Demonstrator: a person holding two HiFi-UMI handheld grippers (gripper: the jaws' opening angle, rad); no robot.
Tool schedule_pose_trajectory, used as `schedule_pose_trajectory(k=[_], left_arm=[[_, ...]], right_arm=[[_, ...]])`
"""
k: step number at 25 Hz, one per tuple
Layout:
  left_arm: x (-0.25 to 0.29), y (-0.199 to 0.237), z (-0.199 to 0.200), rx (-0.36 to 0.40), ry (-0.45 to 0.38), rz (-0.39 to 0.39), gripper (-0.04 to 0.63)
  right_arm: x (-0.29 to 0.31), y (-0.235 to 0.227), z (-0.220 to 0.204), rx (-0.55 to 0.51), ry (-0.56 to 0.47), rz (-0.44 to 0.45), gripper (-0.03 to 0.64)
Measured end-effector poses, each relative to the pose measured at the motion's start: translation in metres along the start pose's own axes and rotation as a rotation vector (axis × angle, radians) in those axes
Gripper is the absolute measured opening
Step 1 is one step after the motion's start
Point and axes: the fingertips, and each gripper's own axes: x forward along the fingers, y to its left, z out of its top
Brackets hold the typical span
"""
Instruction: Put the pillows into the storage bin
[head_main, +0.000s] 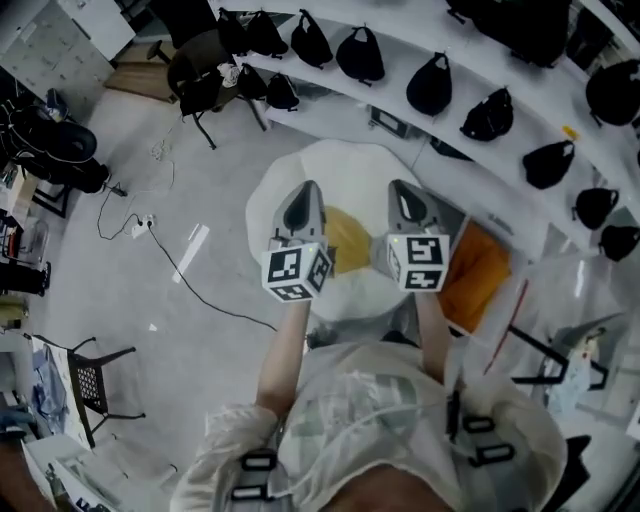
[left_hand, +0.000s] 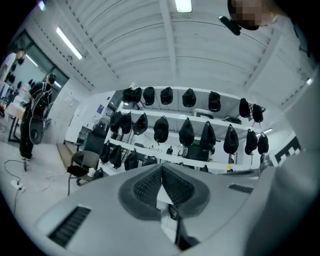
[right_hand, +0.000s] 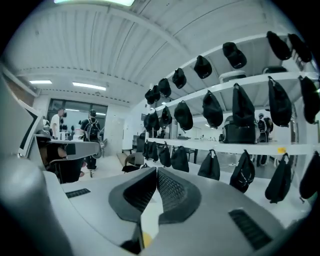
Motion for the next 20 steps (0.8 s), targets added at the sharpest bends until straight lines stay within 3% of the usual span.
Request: schedule_pose_trajectory(k=[6, 20], left_arm=[[-0.029, 0.032, 0.005, 0.018, 0.012, 0.085, 0.008], [-0.032, 0.036, 0.012, -0.003, 0.010, 0.073, 0.006]], right_arm=[[-0.005, 0.041, 0.005, -0.012, -0.015, 0.052, 0.009], [-0.013, 0.048, 0.002, -0.027, -0.009, 0.064, 0.008]])
